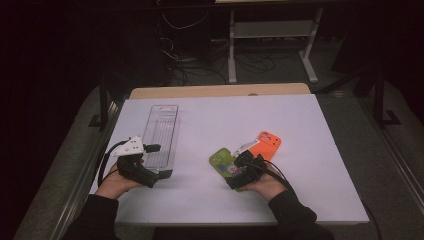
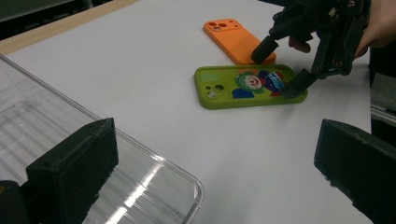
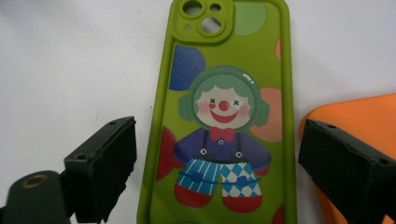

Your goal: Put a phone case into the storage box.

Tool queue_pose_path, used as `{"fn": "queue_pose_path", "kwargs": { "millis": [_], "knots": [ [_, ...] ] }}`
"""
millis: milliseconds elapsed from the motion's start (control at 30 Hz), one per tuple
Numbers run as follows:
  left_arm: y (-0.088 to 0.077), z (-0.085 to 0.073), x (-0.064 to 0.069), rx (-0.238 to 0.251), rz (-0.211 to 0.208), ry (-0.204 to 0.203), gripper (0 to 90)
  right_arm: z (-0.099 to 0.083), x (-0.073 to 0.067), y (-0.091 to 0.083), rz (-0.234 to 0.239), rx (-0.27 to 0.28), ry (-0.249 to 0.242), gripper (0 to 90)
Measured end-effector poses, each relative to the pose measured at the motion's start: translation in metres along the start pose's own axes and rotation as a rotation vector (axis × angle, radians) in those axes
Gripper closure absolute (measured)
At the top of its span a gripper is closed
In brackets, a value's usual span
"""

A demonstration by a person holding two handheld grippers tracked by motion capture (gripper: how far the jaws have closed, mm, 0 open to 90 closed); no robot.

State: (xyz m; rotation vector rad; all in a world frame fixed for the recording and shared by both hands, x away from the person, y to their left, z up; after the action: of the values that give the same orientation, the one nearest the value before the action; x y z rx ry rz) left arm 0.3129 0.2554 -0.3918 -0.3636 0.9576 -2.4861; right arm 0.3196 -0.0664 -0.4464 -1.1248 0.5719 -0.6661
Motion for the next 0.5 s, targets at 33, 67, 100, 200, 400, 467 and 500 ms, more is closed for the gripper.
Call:
{"fn": "queue_pose_path", "kwargs": {
  "millis": [33, 67, 100, 200, 400, 467, 500],
  "knots": [
    [0.0000, 0.0000, 0.0000, 0.001, -0.001, 0.000, 0.0, 0.0000, -0.0007, 0.0012, -0.004, -0.005, 0.000, 10.7],
    [-0.0001, 0.0001, -0.0001, 0.001, 0.000, 0.001, 0.0, 0.0002, -0.0004, 0.0018, -0.009, -0.003, -0.009, 10.9],
    [-0.0001, 0.0001, -0.0001, 0.001, 0.000, 0.001, 0.0, 0.0002, -0.0004, 0.0018, -0.009, -0.003, -0.009, 10.9],
    [0.0000, 0.0000, -0.0002, -0.003, 0.000, 0.005, 0.0, -0.0001, -0.0013, 0.0034, -0.020, -0.012, -0.018, 11.3],
    [0.0001, 0.0000, -0.0002, -0.001, 0.000, 0.002, 0.0, 0.0001, -0.0021, 0.0066, -0.041, -0.023, -0.030, 12.1],
    [0.0000, 0.0000, -0.0005, 0.000, 0.001, 0.004, 0.0, 0.0001, -0.0026, 0.0077, -0.047, -0.027, -0.030, 12.3],
    [0.0000, 0.0000, -0.0004, 0.001, 0.000, 0.001, 0.0, 0.0002, -0.0025, 0.0095, -0.056, -0.030, -0.041, 12.3]
  ]
}}
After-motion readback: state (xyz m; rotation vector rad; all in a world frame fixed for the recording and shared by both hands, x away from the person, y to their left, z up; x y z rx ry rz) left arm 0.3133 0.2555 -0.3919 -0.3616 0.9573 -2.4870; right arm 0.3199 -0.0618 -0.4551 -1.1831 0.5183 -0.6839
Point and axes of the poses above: each handheld gripper's, and its own axes: y roughly forward along the jaws, z roughly out of its top, x roughly to its right, the point moved 2 cm from there along y, roughly forward along the jaws, and after that the axes turned 14 degrees about -x, right-handed, at the moved point
